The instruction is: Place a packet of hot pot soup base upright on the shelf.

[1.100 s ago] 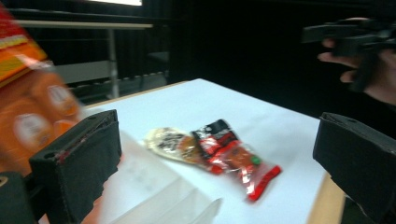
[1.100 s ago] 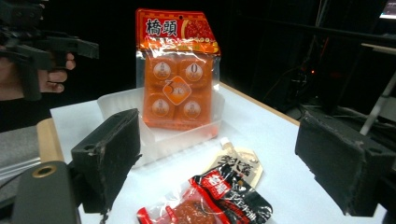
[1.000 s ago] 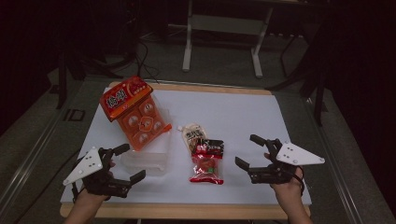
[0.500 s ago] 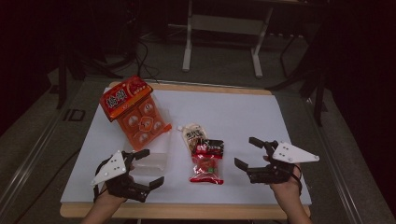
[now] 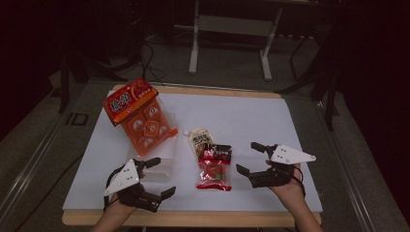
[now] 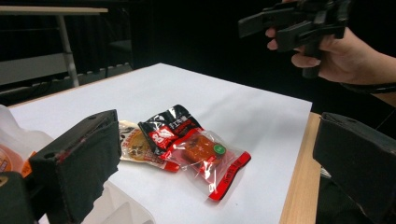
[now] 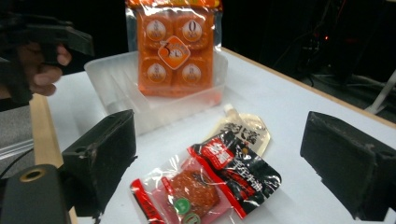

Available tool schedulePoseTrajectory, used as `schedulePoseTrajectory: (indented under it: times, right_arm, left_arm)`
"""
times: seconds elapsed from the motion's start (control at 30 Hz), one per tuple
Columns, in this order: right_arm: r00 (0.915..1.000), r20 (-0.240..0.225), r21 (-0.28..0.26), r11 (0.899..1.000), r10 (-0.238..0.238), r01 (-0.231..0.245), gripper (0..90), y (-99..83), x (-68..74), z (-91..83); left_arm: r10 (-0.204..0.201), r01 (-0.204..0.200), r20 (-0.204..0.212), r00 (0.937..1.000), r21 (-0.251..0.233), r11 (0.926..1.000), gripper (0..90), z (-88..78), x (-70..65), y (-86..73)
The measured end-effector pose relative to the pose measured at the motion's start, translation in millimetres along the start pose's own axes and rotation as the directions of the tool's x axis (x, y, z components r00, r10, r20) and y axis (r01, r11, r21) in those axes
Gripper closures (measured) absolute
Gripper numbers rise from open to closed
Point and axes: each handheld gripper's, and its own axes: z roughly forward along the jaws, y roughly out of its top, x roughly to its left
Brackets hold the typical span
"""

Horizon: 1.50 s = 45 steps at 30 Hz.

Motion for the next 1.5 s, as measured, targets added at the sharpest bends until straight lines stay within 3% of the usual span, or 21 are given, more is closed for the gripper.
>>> schedulePoseTrajectory:
  times: [0.27, 0.43, 0.73, 1.13, 1.4, 1.5]
  right_arm:
    - [0.9998, -0.015, 0.02, 1.0, -0.014, 0.014, 13.3, -11.8, -18.9, 18.9]
    - [0.9995, 0.009, 0.06, 0.998, -0.031, 0.03, 15.2, -20.6, -27.6, 32.4]
    - [0.9997, 0.005, 0.117, 0.993, -0.024, 0.023, 15.8, -32.9, -42.6, 54.5]
    - [0.9991, 0.002, 0.171, 0.984, 0.041, -0.041, 15.8, -48.8, -64.3, 81.8]
    - [0.9942, -0.001, 0.207, 0.973, 0.107, -0.105, 15.8, -60.2, -76.4, 100.8]
    - [0.9939, 0.002, 0.215, 0.971, 0.11, -0.108, 15.8, -62.9, -78.0, 104.4]
  left_arm:
    - [0.009, -0.009, 0.001, 1.0, 0.017, 0.9998, 1.5, 2.7, -0.5, -4.3]
    - [0.015, -0.015, 0.004, 0.9999, 0.027, 0.9995, 1.5, 4.8, -1.4, -7.4]
    - [0.026, -0.026, 0.011, 0.9996, 0.041, 0.9988, 1.5, 6.8, -2.5, -10.6]
    - [0.044, -0.046, 0.034, 0.9985, 0.063, 0.997, 1.5, 9.5, -5.1, -12.7]
    - [0.046, -0.048, 0.035, 0.9983, 0.069, 0.9964, 1.5, 10.1, -5.0, -14.4]
    - [0.047, -0.049, 0.035, 0.9983, 0.07, 0.9963, 1.5, 9.8, -4.7, -14.5]
